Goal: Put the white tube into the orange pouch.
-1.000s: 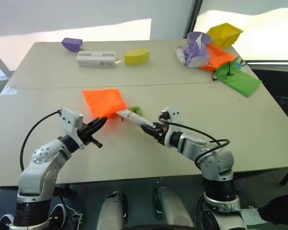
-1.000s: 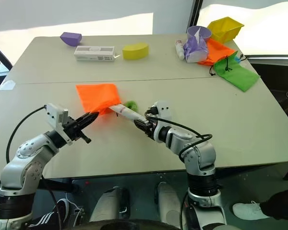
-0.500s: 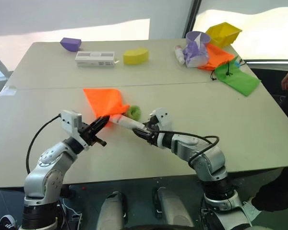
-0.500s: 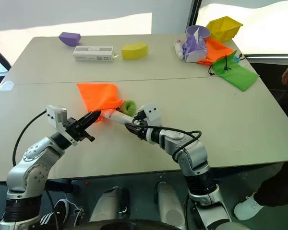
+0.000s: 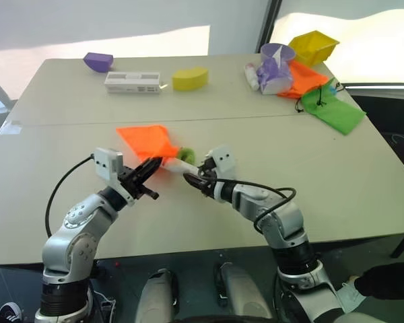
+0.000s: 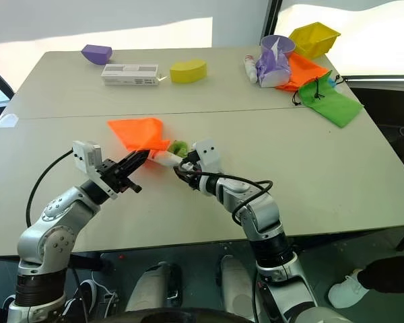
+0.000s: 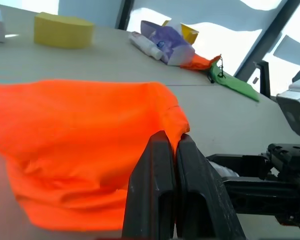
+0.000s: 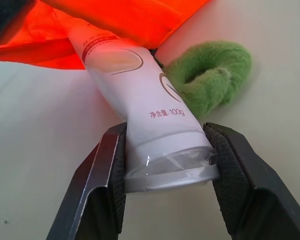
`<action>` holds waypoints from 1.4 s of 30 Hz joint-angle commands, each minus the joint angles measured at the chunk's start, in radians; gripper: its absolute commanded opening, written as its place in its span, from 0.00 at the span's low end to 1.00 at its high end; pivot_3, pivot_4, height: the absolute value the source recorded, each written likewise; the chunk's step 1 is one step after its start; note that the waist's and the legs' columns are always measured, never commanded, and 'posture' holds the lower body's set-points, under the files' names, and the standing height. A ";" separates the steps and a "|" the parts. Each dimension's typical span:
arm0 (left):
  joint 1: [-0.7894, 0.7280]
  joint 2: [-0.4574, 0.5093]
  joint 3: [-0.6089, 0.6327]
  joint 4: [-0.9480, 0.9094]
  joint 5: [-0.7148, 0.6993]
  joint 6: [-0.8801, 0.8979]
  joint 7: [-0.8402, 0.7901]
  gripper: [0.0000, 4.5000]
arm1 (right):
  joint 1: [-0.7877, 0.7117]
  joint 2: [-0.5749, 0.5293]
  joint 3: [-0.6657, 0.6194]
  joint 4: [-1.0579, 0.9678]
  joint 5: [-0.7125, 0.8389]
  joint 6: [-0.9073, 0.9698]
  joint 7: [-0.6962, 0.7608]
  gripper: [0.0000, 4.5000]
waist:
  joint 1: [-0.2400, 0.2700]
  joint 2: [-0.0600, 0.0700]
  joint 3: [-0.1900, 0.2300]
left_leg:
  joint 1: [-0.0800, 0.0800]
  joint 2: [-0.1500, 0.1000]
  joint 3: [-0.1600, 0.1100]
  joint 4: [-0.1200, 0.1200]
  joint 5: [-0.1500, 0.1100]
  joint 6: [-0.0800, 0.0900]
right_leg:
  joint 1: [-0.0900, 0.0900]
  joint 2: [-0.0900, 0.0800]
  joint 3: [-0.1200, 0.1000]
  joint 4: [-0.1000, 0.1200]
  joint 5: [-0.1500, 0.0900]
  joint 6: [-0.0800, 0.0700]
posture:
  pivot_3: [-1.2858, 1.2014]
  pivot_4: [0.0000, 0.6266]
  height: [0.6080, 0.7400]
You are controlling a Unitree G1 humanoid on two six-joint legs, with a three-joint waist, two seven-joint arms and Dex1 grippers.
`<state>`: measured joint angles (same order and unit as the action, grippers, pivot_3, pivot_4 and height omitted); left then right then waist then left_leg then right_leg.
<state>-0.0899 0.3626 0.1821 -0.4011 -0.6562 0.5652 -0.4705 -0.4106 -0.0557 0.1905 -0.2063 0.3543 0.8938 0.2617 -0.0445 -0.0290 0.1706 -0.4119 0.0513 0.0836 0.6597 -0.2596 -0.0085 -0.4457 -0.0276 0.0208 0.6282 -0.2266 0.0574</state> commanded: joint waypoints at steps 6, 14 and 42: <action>-0.012 -0.010 0.065 -0.033 -0.070 -0.017 0.009 0.00 | -0.058 0.146 -0.233 -0.023 0.173 0.126 -0.077 0.42 | 0.001 0.000 0.000 | 0.000 0.000 0.000 0.000 0.000 0.000 | 0.000 -0.001 -0.001 0.000 0.000 0.000 | 0.52 0.24 1.00; -0.029 -0.045 0.090 -0.038 -0.118 -0.019 0.060 0.00 | -0.092 0.149 -0.269 -0.029 0.217 0.147 -0.095 0.42 | 0.001 0.000 0.000 | -0.001 -0.001 0.000 0.001 0.000 0.000 | 0.001 -0.001 -0.002 -0.001 0.000 0.000 | 0.52 0.24 1.00; 0.085 0.198 0.035 0.385 0.345 -0.520 -0.249 0.00 | 0.134 -0.514 0.035 -0.046 -0.199 -0.431 0.350 0.42 | 0.004 0.000 0.000 | 0.000 -0.001 0.002 -0.012 0.000 0.000 | 0.000 -0.002 -0.001 -0.013 0.000 0.000 | 0.52 0.24 1.00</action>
<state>0.0127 0.5462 0.2235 -0.0165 -0.3506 0.1009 -0.7174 -0.2806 -0.5742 0.2041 -0.2068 0.1628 0.4778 0.5851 -0.0400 -0.0289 0.1711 -0.4112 0.0507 0.0856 0.6482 -0.2596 -0.0086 -0.4450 -0.0298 0.0202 0.6154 -0.2267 0.0570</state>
